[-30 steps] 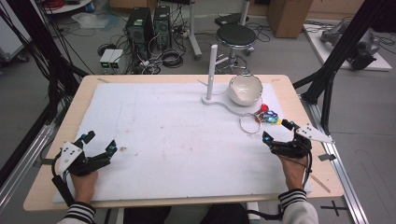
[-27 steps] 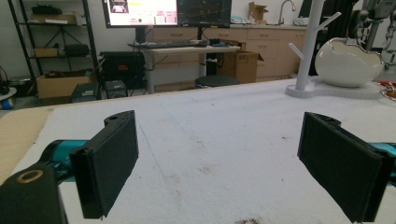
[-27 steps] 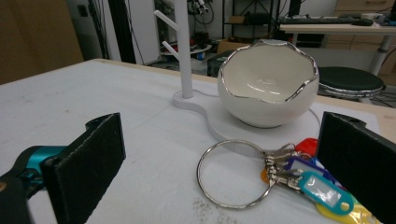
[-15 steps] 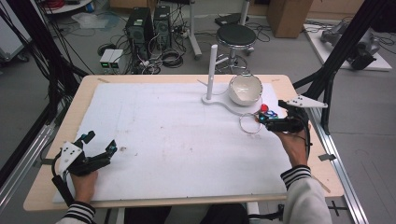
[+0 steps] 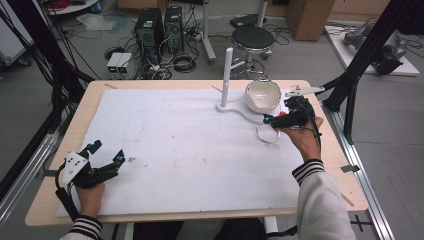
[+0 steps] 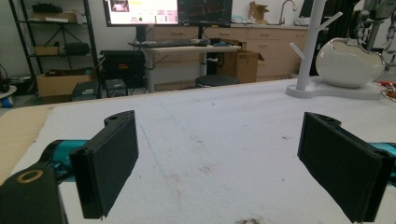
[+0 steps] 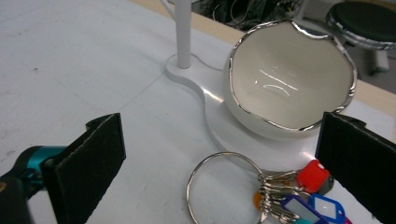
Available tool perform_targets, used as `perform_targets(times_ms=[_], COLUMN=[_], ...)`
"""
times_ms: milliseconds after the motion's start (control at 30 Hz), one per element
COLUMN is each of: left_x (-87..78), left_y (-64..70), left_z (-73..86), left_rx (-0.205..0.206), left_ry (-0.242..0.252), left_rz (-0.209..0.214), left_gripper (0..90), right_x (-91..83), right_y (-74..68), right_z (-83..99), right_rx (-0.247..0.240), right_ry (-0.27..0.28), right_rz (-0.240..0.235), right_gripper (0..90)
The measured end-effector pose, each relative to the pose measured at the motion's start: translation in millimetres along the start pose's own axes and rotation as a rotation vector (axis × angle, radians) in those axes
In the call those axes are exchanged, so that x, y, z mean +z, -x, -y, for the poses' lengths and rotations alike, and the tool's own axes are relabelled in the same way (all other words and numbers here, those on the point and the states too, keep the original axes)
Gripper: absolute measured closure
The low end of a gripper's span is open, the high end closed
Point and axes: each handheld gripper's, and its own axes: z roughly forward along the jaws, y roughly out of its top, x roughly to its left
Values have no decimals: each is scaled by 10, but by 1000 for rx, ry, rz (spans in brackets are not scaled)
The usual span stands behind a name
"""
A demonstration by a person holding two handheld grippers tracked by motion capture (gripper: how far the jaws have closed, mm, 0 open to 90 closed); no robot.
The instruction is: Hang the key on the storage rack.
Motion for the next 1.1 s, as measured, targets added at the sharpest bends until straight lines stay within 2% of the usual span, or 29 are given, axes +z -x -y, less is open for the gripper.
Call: perform_targets(times_ms=[67, 100, 133, 267, 300, 367, 433, 467, 500, 567, 600, 800, 933, 1067, 1100], left_x=[0, 0, 1, 1, 1, 1, 1, 0, 0, 0, -1, -4, -4, -4, -4], left_y=[1, 1, -1, -1, -1, -2, -1, -1, 0, 0, 0, 0, 0, 0, 1], left_z=[0, 0, 0, 0, 0, 0, 0, 0, 0, 0, 0, 0, 0, 1, 1], left_rx=[2, 2, 0, 0, 0, 0, 0, 0, 0, 0, 1, 6, 6, 6, 7], left_ry=[0, -1, 0, 0, 0, 0, 0, 0, 0, 0, 0, 1, 2, 2, 2], left_rz=[0, 1, 1, 1, 1, 2, 1, 1, 1, 0, 0, 2, 2, 2, 2], left_gripper=[127, 127, 127, 127, 127, 128, 128, 128, 127, 127, 127, 128, 128, 127, 128], right_x=[57, 57, 129, 213, 281, 302, 390, 390, 454, 474, 525, 628, 733, 787, 819], right_y=[-9, -9, -21, -31, -39, -39, -40, -40, -39, -39, -45, -62, -60, -67, -63], right_z=[-49, -49, -91, -122, -133, -134, -122, -122, -103, -98, -83, -61, -30, -21, -9], right_rx=[-6, -6, -7, 1, 12, 15, 16, 16, 30, 26, 23, 20, 45, 47, 52], right_ry=[-44, -44, -94, -134, -169, -185, -230, -230, -270, -286, -319, -372, -434, -455, -477], right_rz=[-3, -3, 3, 1, 6, 2, -12, -12, -17, -13, -5, -10, -7, 8, 19], right_gripper=[11, 11, 11, 11, 11, 11, 11, 11, 11, 11, 11, 11, 12, 11, 12])
